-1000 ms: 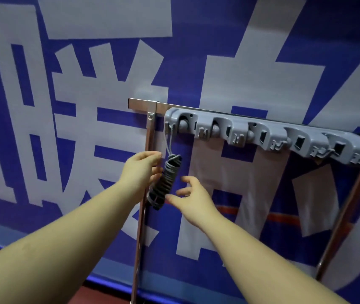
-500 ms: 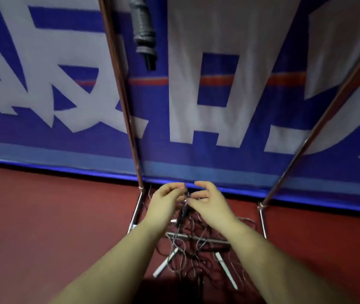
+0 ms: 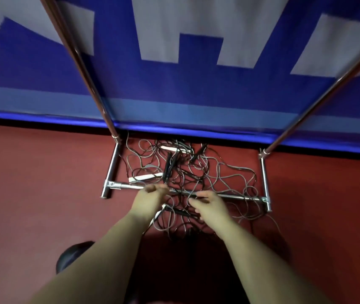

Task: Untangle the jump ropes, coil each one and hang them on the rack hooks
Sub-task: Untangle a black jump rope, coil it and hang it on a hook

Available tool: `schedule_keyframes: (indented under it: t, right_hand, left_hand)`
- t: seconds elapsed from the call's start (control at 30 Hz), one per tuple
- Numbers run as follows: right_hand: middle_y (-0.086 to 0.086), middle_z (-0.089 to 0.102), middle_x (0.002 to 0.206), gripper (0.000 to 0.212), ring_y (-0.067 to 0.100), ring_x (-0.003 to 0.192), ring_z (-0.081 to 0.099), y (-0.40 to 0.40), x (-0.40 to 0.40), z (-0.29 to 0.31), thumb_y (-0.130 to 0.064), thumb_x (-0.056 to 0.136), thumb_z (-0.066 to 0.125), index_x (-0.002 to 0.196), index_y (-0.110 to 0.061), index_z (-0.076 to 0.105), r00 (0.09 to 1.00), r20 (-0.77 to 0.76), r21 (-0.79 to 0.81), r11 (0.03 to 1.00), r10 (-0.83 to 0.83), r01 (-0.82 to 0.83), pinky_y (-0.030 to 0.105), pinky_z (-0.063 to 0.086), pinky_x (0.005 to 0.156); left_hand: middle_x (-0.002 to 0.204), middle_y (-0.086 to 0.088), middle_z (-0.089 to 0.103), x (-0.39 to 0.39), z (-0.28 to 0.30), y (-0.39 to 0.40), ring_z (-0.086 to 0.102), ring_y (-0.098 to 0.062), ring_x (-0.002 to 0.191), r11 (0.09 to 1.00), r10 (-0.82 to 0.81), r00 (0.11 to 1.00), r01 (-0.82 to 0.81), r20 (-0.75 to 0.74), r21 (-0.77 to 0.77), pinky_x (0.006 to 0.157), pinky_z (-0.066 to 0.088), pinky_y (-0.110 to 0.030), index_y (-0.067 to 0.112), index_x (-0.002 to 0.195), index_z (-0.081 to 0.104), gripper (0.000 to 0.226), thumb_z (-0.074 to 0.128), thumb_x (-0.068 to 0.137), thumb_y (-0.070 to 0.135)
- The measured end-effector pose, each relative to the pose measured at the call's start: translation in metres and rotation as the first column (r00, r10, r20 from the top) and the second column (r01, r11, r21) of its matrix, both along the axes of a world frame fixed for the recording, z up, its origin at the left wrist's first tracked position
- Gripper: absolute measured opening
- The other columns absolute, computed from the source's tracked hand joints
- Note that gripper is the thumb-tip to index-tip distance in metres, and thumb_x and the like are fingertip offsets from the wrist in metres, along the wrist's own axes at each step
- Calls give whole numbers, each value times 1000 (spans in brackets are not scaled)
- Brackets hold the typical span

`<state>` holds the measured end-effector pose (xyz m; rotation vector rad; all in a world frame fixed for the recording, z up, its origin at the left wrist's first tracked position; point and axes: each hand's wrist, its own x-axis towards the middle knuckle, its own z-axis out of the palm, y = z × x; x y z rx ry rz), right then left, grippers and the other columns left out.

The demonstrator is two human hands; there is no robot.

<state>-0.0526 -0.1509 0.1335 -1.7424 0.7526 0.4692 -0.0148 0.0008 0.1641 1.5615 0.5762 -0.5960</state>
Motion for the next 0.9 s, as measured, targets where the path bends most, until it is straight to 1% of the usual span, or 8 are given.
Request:
schedule_keyframes:
  t: [0.17, 0.33, 0.43, 0.5, 0.6, 0.73, 0.8, 0.9]
  right_hand:
    - [4, 66, 89, 30, 20, 82, 62, -15, -1, -58, -26, 80, 69, 106, -16, 59, 976, -185, -55, 993, -117, 109, 32, 49, 77]
    - [0, 66, 85, 21, 19, 83, 63, -9, 30, -93, -25, 82, 67, 101, -19, 61, 983, -149, -23, 994, -109, 107, 38, 53, 86]
    - [-4, 63, 84, 23, 18, 84, 62, 3, 46, -113, -19, 84, 64, 107, -20, 59, 988, -129, 41, 995, -83, 89, 38, 52, 88]
    - [-3, 63, 96, 27, 20, 92, 62, 9, 61, -126, -14, 85, 61, 112, -18, 60, 992, -98, 57, 995, -73, 79, 40, 50, 93]
    - [2, 59, 124, 36, 18, 103, 58, 13, 83, -145, -10, 88, 55, 123, -18, 56, 998, -46, 51, 998, -29, 31, 39, 46, 98]
    - [3, 44, 141, 58, 12, 114, 47, 14, 88, -166, -1, 89, 49, 141, -21, 37, 990, -87, 74, 992, 109, -103, 24, 40, 92]
    - [5, 41, 145, 63, 18, 121, 47, 17, 87, -175, 6, 87, 46, 144, -19, 32, 984, -141, 132, 987, 108, -90, 26, 42, 93]
    - [9, 57, 126, 57, 19, 98, 56, 20, 87, -182, 7, 87, 46, 140, -14, 38, 983, -157, 172, 983, 95, -67, 23, 47, 75]
  left_hand:
    - [73, -5, 55, 5, -62, 3, 48, -19, 67, 996, -24, 994, 32, -102, 78, 61, 39, -25, 10, 84, 60, 7, 58, 89, 6]
    - [80, -6, 58, 25, -109, -9, 49, -19, 70, 996, -71, 986, 79, -154, 50, 62, 39, -26, 10, 95, 65, 9, 60, 88, 8]
    - [78, -5, 58, 30, -132, -19, 48, -18, 69, 993, -108, 978, 115, -180, 25, 64, 38, -27, 15, 83, 65, 11, 60, 87, 6]
    - [71, -1, 60, 37, -145, -24, 52, -11, 59, 992, -128, 973, 128, -191, -11, 59, 41, -21, 14, 86, 67, 14, 57, 87, 4]
    - [64, 1, 57, 53, -164, -31, 50, -5, 48, 991, -130, 972, 125, -198, -37, 47, 38, -15, 5, 108, 65, 25, 52, 88, -2]
    - [83, -4, 60, 60, -183, -35, 53, 0, 46, 989, -138, 968, 123, -208, -84, 44, 40, -12, 5, 121, 53, 38, 43, 88, -11]
    - [86, -4, 60, 57, -188, -34, 53, -6, 51, 990, -127, 957, 105, -262, -95, 49, 41, -16, 17, 119, 47, 44, 40, 87, -13]
    - [70, -2, 56, 55, -195, -31, 54, -8, 51, 990, -127, 946, 105, -299, -89, 51, 40, -19, 14, 104, 53, 38, 38, 82, -13]
